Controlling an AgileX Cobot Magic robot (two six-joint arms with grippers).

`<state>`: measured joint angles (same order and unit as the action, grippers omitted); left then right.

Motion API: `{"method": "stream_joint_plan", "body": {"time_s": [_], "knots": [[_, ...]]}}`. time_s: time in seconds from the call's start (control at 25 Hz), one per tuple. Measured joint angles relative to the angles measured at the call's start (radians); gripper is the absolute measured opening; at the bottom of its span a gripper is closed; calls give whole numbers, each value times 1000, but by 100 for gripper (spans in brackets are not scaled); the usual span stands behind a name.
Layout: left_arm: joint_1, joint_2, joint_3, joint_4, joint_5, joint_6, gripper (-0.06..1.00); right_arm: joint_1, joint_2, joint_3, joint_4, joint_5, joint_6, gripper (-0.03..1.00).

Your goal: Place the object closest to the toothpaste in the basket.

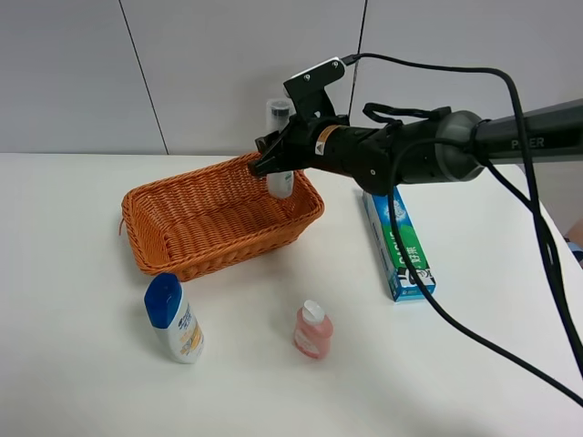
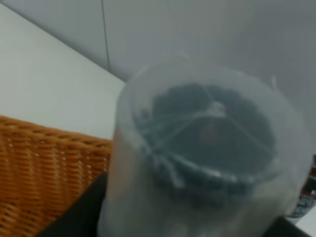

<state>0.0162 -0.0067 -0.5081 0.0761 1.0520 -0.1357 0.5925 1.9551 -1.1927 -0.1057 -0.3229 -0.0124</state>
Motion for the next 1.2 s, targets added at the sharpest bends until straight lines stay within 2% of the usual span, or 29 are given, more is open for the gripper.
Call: {"method": "stream_joint_plan", "body": {"time_s": [0.4, 0.44, 0.56, 0.64, 0.84, 0.96, 1.2], "knots": [[0, 0, 0, 0, 0, 0, 99, 0, 1, -1, 0, -30, -3, 45], [0, 0, 0, 0, 0, 0, 99, 0, 1, -1, 0, -34, -3, 48], [0, 0, 0, 0, 0, 0, 99, 0, 1, -2, 0, -55, 12, 65], [0, 0, 0, 0, 0, 0, 99, 1, 1, -3, 0, -82, 27, 73], [0, 0, 0, 0, 0, 0, 99, 1, -2, -4, 0, -115, 103, 77], [0, 0, 0, 0, 0, 0, 99, 4, -50, -4, 0, -84, 130, 78], [0, 0, 0, 0, 0, 0, 99, -10, -316, -4, 12, 56, 125, 78]]}}
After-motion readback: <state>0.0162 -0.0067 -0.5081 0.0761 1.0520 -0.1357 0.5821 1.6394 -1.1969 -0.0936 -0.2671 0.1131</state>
